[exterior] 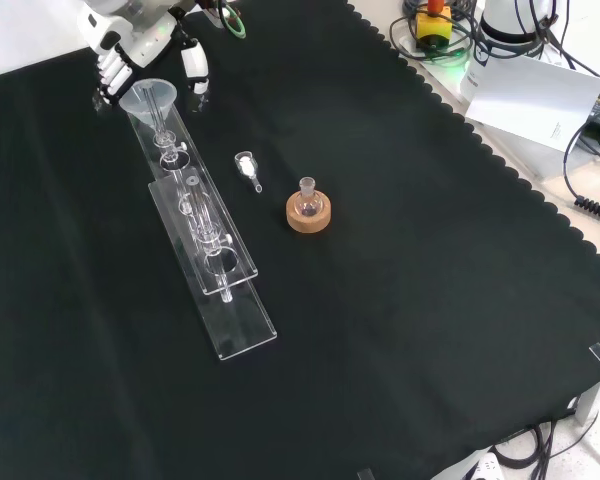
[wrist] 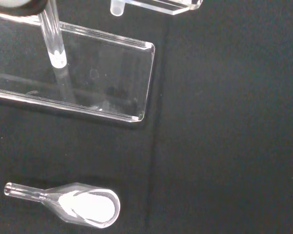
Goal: Pick up the funnel from the transparent funnel stand.
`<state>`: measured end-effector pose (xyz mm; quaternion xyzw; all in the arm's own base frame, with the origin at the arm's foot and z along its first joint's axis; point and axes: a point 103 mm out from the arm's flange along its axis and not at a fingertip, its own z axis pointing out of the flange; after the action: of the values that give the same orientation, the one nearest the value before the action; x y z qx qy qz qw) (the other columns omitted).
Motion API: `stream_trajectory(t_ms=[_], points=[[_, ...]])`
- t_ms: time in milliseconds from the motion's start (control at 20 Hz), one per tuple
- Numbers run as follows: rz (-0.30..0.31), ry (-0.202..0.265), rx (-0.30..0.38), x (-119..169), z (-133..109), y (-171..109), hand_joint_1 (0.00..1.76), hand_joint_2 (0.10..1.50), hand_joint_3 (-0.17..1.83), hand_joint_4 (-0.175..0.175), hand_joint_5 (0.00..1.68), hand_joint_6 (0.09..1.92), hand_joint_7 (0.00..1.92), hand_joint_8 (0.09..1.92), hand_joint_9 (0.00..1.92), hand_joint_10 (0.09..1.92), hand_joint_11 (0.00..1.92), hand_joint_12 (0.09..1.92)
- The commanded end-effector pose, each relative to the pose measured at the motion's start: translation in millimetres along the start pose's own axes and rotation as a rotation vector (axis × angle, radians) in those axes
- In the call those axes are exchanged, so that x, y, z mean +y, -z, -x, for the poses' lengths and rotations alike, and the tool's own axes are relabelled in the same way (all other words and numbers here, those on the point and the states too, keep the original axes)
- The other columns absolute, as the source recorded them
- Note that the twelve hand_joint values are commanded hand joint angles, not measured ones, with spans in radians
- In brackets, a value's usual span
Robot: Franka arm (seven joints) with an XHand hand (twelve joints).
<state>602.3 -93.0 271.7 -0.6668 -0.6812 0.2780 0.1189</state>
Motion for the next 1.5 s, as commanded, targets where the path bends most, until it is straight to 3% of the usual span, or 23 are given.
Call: stream_trajectory(t_ms=[50, 600, 750, 800, 900, 1050, 1500], points=[[0.002, 0.001, 0.010, -1, 2, 0, 0.65, 0.61, 0.41, -0.028, 0.00, 0.09, 0.00, 0.32, 0.20, 0.78, 0.20, 1.40], [-0.014, -0.006, -0.014, -1, -1, -2, 0.68, 0.63, 0.43, -0.032, 0.00, 0.09, 0.05, 0.63, 0.26, 0.75, 0.18, 1.40], [0.001, -0.003, -0.026, 0, -3, 0, 0.69, 0.63, 0.44, -0.037, 0.01, 0.09, 0.10, 0.66, 0.27, 0.75, 0.17, 1.41], [0.034, -0.001, -0.035, -1, -4, 1, 0.69, 0.63, 0.44, -0.038, 0.02, 0.09, 0.12, 0.67, 0.28, 0.75, 0.17, 1.41], [0.079, -0.004, -0.048, -2, -4, 3, 0.74, 0.64, 0.50, -0.039, 0.15, 0.09, 0.21, 0.70, 0.33, 0.72, 0.19, 1.40], [0.094, -0.010, -0.058, -5, -3, 6, 0.78, 0.65, 0.56, -0.040, 0.33, 0.09, 0.32, 0.72, 0.40, 0.68, 0.22, 1.39], [0.115, -0.027, -0.082, -14, 0, 12, 0.80, 0.67, 0.60, -0.043, 0.40, 0.09, 0.35, 0.74, 0.43, 0.67, 0.23, 1.38]])
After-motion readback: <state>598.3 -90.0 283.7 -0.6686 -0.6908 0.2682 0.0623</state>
